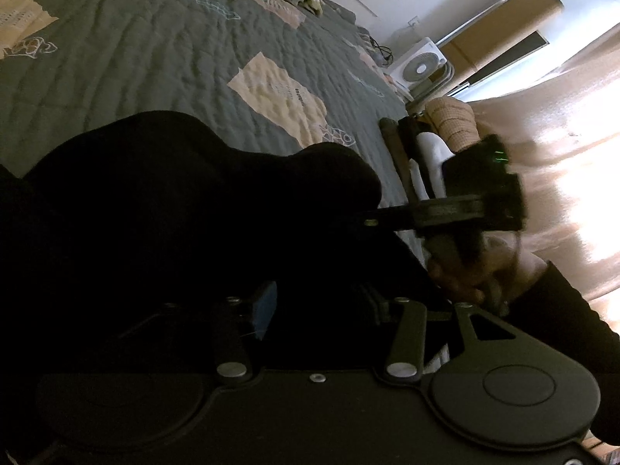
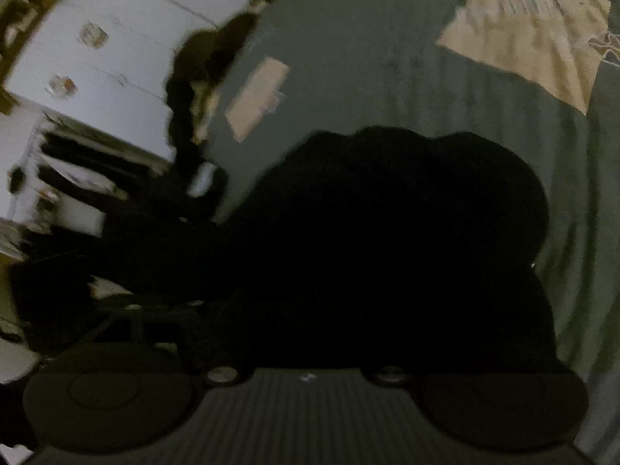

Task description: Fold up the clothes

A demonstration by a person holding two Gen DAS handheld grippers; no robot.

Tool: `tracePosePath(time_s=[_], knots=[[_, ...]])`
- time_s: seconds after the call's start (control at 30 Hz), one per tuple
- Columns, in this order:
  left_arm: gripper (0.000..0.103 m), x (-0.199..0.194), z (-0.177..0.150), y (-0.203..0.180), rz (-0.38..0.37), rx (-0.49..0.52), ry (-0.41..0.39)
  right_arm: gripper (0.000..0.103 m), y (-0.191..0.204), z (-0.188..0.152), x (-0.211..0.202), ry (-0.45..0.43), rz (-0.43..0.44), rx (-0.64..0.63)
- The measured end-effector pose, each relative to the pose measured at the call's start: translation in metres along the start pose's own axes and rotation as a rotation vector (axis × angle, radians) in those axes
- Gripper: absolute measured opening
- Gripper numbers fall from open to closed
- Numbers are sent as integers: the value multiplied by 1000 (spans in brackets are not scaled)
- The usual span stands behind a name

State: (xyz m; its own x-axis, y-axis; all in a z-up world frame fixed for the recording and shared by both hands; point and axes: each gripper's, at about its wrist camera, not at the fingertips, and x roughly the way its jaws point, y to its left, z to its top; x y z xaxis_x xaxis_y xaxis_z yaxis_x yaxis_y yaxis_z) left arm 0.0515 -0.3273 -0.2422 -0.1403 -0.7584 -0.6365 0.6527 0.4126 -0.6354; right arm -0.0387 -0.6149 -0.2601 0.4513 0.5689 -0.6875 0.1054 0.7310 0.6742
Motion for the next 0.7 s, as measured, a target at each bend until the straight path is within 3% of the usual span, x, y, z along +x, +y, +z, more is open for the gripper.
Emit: tracePosePath(time_s=[0.13,0.27,0.33,0.37,0.43,0.47,0.5,0.57,0.7], knots=[[49,2,-1,2,-8,4,8,74,-12,0,-4,-4,-27,35],[49,10,-2,5,-6,-9,17,92,-9,-10,21,58,-60,-9],[49,10,-3,3,-11,-9,13,92,-2,-14,36,74,-71,-44],[49,9,-4,1,-13,-6,12,89,2,-16,38,57,-71,-55],[49,8,-5,0,-12,2,12,70,8,-18,31,18,-71,-45],[49,7,-5,0,-13,5,12,48,9,-19,26,-1,-73,-36],[50,6,-6,-1,-13,7,11,35,11,-20,20,-21,-76,-28],[50,6,-5,-1,-10,6,5,28,14,-25,8,-44,-63,-17],[50,4,-2,-6,-9,13,-15,24,21,-34,-15,-81,-33,2]])
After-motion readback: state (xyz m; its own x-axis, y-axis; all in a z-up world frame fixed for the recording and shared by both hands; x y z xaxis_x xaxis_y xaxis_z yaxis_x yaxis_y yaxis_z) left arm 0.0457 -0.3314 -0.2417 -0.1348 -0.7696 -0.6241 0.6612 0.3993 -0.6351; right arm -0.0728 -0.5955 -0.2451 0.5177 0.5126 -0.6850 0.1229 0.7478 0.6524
